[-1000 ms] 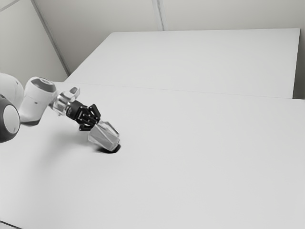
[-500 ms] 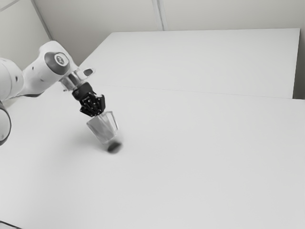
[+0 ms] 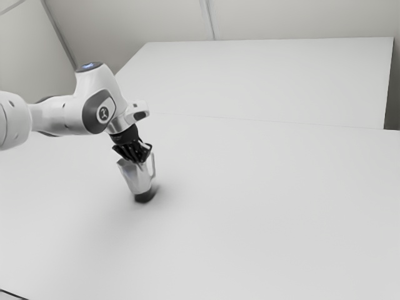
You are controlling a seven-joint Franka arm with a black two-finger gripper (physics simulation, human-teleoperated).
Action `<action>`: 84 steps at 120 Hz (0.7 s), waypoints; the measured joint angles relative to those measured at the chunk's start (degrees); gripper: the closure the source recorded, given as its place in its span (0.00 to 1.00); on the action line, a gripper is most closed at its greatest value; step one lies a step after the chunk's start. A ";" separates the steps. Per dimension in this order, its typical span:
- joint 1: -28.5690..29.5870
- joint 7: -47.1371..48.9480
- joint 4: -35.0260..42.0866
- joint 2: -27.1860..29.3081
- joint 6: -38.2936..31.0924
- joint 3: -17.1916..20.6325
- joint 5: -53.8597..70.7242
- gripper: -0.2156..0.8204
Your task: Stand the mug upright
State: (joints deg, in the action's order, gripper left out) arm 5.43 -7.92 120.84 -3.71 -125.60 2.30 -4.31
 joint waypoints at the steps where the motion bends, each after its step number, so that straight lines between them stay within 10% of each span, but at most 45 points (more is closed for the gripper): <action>1: 0.01 0.15 0.04 0.00 -0.30 0.01 0.03 0.97; 74: -0.50 7.44 2.12 -2.44 -9.33 0.77 0.37 0.97; 84: -0.66 7.85 1.94 -2.48 -9.48 0.78 0.63 0.79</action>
State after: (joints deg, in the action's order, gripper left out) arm 4.77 -0.07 122.77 -6.19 -135.08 3.07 -3.68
